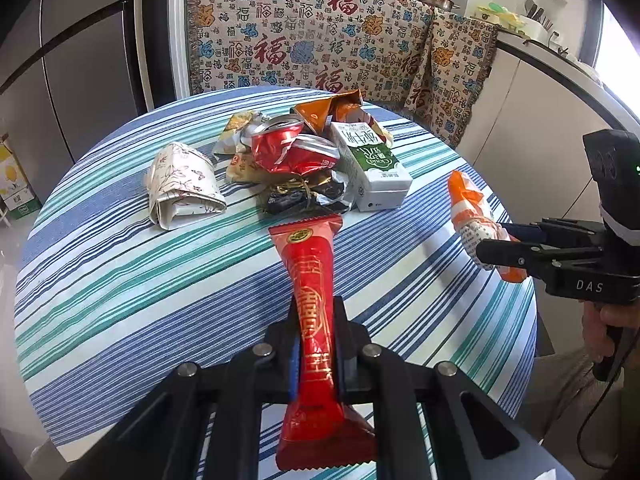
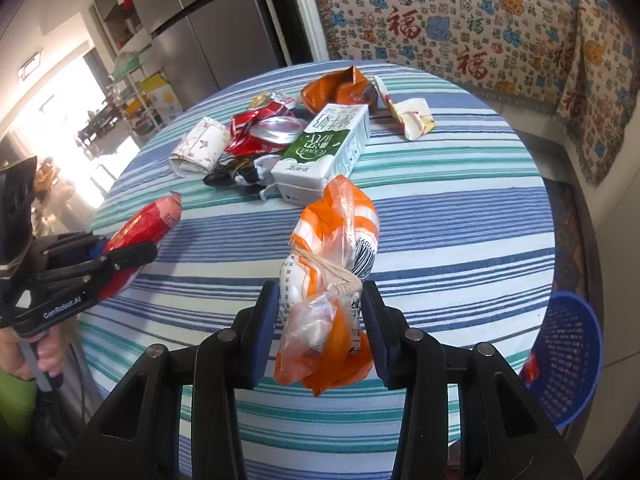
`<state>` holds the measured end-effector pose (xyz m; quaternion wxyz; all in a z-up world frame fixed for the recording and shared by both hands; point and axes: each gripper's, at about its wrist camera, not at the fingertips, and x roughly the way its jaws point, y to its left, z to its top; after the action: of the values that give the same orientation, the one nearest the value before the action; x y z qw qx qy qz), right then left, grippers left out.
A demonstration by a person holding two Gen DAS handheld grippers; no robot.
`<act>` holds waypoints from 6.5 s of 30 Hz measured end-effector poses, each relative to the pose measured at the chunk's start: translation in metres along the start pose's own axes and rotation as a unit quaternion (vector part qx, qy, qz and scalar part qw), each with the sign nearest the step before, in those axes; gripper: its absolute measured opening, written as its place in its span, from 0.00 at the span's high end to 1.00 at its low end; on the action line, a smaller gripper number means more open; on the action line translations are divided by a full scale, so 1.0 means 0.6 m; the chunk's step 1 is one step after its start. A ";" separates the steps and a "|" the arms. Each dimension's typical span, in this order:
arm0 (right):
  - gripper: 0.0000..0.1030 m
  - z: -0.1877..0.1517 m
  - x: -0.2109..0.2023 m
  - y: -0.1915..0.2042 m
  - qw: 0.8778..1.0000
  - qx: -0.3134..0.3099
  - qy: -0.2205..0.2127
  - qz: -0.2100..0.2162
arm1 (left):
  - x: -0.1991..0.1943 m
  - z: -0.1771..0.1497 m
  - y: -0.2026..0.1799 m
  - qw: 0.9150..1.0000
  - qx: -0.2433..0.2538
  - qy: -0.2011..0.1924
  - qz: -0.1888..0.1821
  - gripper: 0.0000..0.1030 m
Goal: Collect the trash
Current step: 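Carry both items over the blue wastebasket and open both tools to drop them, then pull both open tools back to the table above the remaining trash, then grasp the floral paper cup with the left tool while the right grasps the green milk carton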
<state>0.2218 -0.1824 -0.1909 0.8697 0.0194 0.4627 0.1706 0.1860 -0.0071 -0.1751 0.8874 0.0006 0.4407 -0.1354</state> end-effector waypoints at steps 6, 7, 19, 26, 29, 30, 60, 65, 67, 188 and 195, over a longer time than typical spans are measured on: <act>0.59 -0.004 -0.011 -0.007 1.000 0.003 -0.011 0.001 | 0.000 0.009 -0.019 1.000 0.009 -0.007 0.019 0.89; 0.59 -0.005 -0.013 -0.009 1.000 0.003 -0.012 0.001 | -0.001 0.011 -0.022 1.000 0.010 -0.008 0.021 0.89; 0.59 -0.022 -0.045 -0.049 0.999 0.022 -0.031 -0.004 | 0.008 0.038 -0.086 0.999 0.037 -0.013 0.018 0.90; 0.59 -0.035 -0.080 -0.103 0.997 0.056 -0.049 -0.020 | 0.021 0.063 -0.148 0.998 0.055 -0.009 -0.027 0.90; 0.59 -0.044 -0.108 -0.148 0.994 0.086 -0.063 -0.037 | 0.029 0.078 -0.186 0.997 0.067 -0.009 -0.049 0.90; 0.59 -0.048 -0.117 -0.165 0.992 0.097 -0.067 -0.044 | 0.032 0.083 -0.199 0.996 0.070 -0.009 -0.058 0.90; 0.58 -0.171 -0.155 -0.584 0.952 0.235 -0.015 -0.195 | 0.352 0.178 -0.589 0.955 0.127 0.118 -0.242 0.90; 0.52 -0.178 -0.146 -0.596 0.952 0.235 -0.022 -0.196 | 0.379 0.186 -0.610 0.953 0.119 0.118 -0.253 0.71; 0.41 -0.180 -0.146 -0.600 0.952 0.236 -0.027 -0.195 | 0.389 0.195 -0.612 0.953 0.107 0.114 -0.258 0.42; 0.49 0.082 0.109 0.030 0.997 -0.005 -0.041 -0.071 | 0.092 0.057 0.187 0.997 -0.044 0.006 0.057 0.32; 0.49 0.030 0.064 0.007 0.997 -0.026 -0.023 -0.066 | 0.078 0.041 0.185 0.997 -0.039 0.023 0.059 0.32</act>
<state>0.2548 -0.1640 -0.2105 0.8897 -0.0298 0.4384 0.1238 0.2591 0.0858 -0.2099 0.8827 -0.0045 0.4653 -0.0653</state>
